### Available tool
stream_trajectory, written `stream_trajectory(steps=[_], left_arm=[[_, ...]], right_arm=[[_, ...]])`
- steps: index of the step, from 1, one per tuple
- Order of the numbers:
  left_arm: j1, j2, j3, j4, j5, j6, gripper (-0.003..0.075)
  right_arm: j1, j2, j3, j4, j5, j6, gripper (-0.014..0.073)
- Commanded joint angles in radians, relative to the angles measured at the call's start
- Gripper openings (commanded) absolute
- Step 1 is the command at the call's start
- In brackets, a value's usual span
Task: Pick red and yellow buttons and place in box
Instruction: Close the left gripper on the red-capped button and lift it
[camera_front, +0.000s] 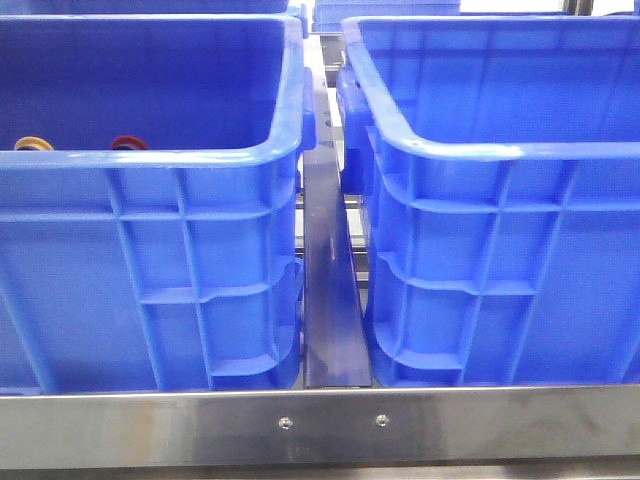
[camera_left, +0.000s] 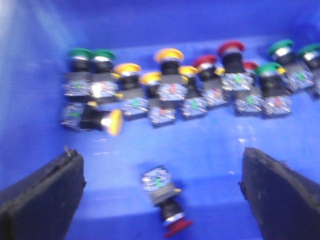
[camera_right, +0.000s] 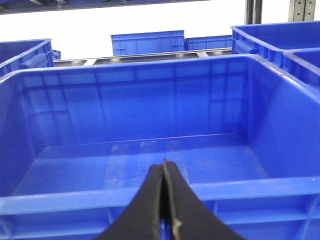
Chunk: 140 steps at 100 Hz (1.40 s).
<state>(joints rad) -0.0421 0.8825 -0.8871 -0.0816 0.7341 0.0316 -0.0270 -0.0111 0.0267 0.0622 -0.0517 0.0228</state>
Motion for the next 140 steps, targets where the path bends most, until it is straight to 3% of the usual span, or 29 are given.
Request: stream_trajectory(steps=[1, 29, 82, 140], left_arm=[[-0.043, 0.045, -0.052, -0.032, -0.063, 0.011, 0.0583], [-0.203, 0.316, -0.191, -0.030, -0.088, 0.007, 0.0583], [-0.210, 0.764, -0.532, -0.034, -0.034, 0.007, 0.0566], [-0.210, 0.908, -0.567, -0.030, -0.040, 0.013, 0.0566]], right_arm=[[0.002, -0.025, -0.019, -0.003, -0.077, -0.001, -0.0069], [0.002, -0.025, -0.019, -0.003, -0.077, -0.001, -0.0069], [0.002, -0.025, -0.019, -0.003, -0.077, -0.001, -0.0069], [0.002, -0.025, -0.019, -0.003, -0.077, -0.001, -0.0069]])
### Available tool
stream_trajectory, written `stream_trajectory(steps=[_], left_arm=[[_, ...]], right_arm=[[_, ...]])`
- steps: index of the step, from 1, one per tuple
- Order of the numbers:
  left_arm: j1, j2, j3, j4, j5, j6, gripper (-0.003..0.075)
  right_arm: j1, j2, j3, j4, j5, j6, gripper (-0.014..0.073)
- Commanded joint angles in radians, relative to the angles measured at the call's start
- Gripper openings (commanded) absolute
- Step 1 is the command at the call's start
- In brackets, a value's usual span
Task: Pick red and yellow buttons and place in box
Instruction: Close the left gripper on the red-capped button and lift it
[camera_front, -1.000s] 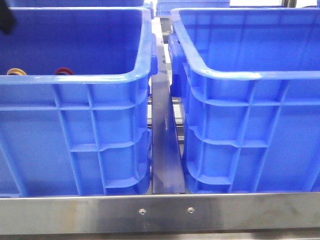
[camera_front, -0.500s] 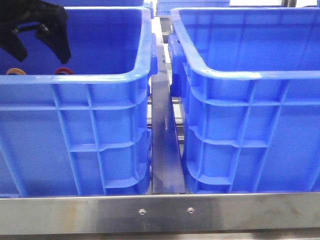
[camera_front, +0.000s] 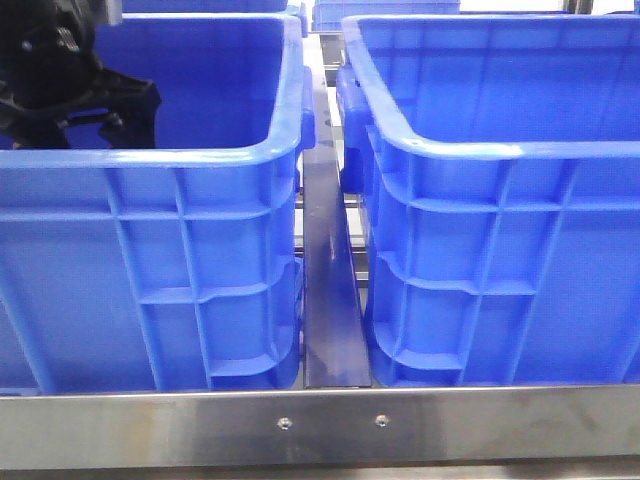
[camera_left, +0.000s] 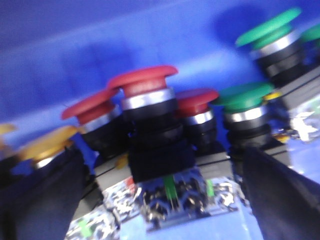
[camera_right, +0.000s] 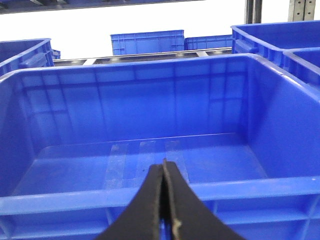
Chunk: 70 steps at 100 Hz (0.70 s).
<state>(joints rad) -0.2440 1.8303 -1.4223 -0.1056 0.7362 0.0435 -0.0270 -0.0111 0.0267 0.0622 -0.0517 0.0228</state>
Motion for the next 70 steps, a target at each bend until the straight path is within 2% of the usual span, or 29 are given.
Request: stream_trajectory(steps=[1, 7, 14, 36, 41, 70], left_arm=[[-0.008, -0.038, -0.032, -0.006, -0.042, 0.001, 0.0566], [-0.008, -0.038, -0.032, -0.006, -0.042, 0.001, 0.0554], [-0.008, -0.040, -0.032, -0.006, -0.042, 0.001, 0.0485], [-0.008, -0.059, -0.032, -0.006, -0.040, 0.001, 0.0052], [-0.008, -0.074, -0.032, -0.006, -0.039, 0.001, -0.0019], [-0.010, -0.241, -0.001, -0.008, -0.018, 0.001, -0.0019]], right_arm=[[0.002, -0.025, -0.019, -0.003, -0.077, -0.001, -0.0069], [0.002, -0.025, -0.019, -0.003, -0.077, -0.001, -0.0069], [0.002, -0.025, -0.019, -0.003, -0.077, -0.001, -0.0069], [0.002, -0.025, -0.019, -0.003, -0.077, -0.001, -0.0069], [0.002, -0.025, -0.019, -0.003, -0.077, -0.001, -0.0069], [0.002, -0.025, -0.019, -0.003, -0.077, -0.001, -0.0069]])
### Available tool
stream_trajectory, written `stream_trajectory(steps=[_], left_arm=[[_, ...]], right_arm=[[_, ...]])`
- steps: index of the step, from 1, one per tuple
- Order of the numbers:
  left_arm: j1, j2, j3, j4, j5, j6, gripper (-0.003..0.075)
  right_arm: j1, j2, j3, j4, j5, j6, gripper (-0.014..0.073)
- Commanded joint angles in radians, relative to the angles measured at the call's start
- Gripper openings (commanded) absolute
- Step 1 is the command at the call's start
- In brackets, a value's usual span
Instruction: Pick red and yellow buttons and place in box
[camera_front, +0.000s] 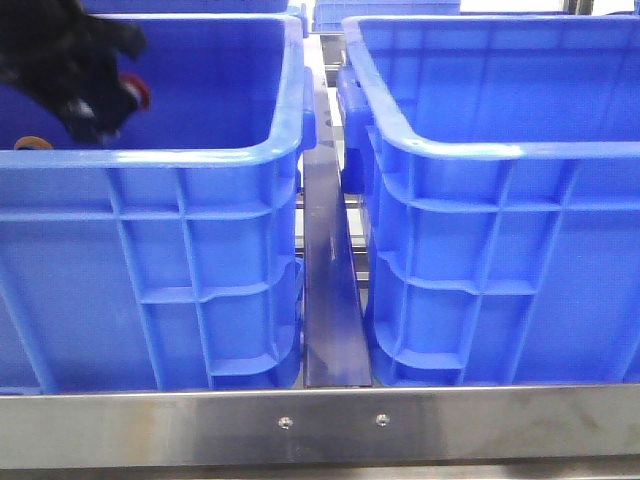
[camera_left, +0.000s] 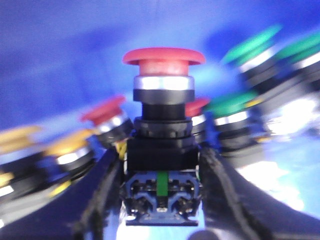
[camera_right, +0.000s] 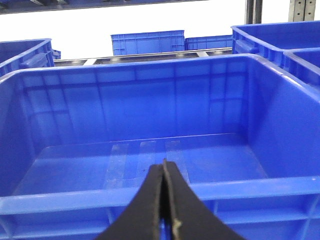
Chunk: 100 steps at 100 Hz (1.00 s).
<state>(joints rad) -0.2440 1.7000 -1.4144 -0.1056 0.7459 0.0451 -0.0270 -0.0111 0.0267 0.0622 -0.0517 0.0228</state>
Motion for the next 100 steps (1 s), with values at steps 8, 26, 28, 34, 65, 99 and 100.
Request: stream_trajectory(steps=[8, 26, 28, 34, 65, 99, 100], left_arm=[[-0.021, -0.177, 0.040, -0.008, -0.026, 0.000, -0.0019], [-0.095, -0.353, 0.186, -0.008, -0.061, 0.011, -0.0019], [-0.108, -0.368, 0.198, -0.008, -0.070, 0.018, -0.0019], [-0.151, -0.432, 0.248, -0.008, -0.093, 0.021, -0.0019], [-0.384, -0.651, 0.370, -0.008, -0.209, 0.023, -0.0019], [-0.627, -0.639, 0.372, -0.004, -0.397, 0.076, -0.0019], [-0.631, -0.639, 0.372, -0.004, -0.399, 0.076, -0.0019]], right_arm=[[0.002, -0.025, -0.019, -0.003, -0.077, -0.001, -0.0069], [0.002, -0.025, -0.019, -0.003, -0.077, -0.001, -0.0069], [0.002, -0.025, -0.019, -0.003, -0.077, -0.001, -0.0069], [0.002, -0.025, -0.019, -0.003, -0.077, -0.001, -0.0069], [0.002, -0.025, -0.019, -0.003, -0.077, -0.001, -0.0069], [0.002, -0.025, -0.019, -0.003, -0.077, -0.001, -0.0069], [0.002, -0.025, -0.019, -0.003, -0.077, -0.001, -0.0069]])
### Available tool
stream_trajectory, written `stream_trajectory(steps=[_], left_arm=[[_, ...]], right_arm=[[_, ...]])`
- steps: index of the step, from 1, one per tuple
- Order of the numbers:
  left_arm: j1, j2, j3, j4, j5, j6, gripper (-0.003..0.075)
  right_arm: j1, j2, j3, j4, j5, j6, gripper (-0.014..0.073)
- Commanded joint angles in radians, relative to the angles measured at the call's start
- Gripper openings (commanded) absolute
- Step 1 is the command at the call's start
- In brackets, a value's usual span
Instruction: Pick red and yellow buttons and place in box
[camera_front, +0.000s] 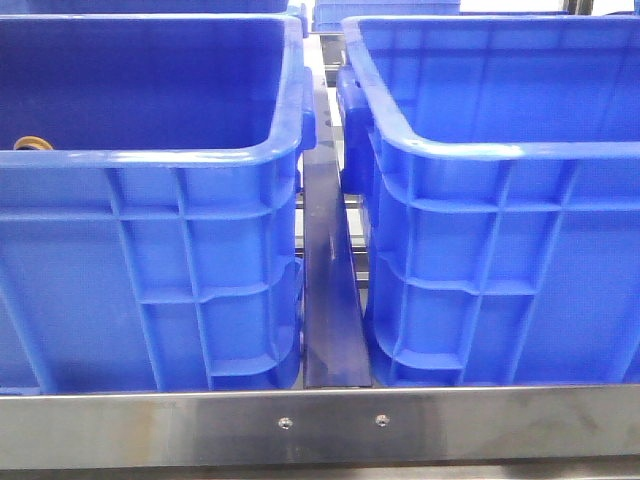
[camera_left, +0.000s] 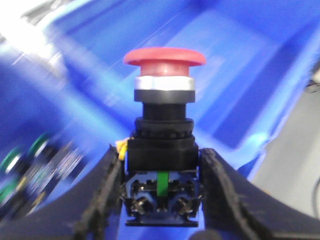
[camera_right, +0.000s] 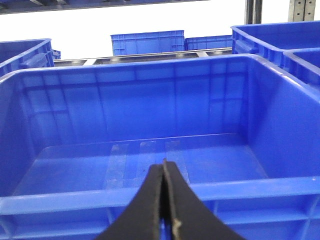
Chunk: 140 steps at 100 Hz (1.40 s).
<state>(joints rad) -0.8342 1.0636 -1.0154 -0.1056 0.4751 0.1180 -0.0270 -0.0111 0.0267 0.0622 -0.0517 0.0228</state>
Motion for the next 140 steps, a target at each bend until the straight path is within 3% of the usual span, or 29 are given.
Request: stream_trajectory(steps=[1, 53, 76, 100, 113, 128, 140], left_arm=[[-0.041, 0.002, -0.027, -0.004, -0.130, 0.003, -0.0019], [-0.050, 0.060, -0.027, -0.006, -0.148, 0.001, -0.0019], [-0.050, 0.060, -0.027, -0.006, -0.148, 0.001, -0.0019], [-0.050, 0.060, -0.027, -0.006, -0.148, 0.001, -0.0019], [-0.050, 0.060, -0.027, -0.006, -0.148, 0.001, -0.0019], [-0.050, 0.060, -0.027, -0.006, -0.148, 0.001, -0.0019], [-0.050, 0.060, -0.027, -0.006, -0.148, 0.001, -0.0019]], right_arm=[[0.002, -0.025, -0.019, -0.003, -0.077, -0.001, -0.0069], [0.002, -0.025, -0.052, 0.011, -0.118, -0.001, -0.0069], [0.002, 0.018, -0.325, 0.110, 0.199, -0.001, -0.0069], [0.002, 0.259, -0.674, 0.219, 0.612, -0.001, -0.0069], [0.002, 0.373, -0.788, 0.292, 0.704, -0.001, -0.0069], [0.002, 0.445, -0.806, 0.361, 0.717, -0.002, -0.0055], [0.002, 0.474, -0.806, 0.422, 0.752, -0.002, 0.0093]])
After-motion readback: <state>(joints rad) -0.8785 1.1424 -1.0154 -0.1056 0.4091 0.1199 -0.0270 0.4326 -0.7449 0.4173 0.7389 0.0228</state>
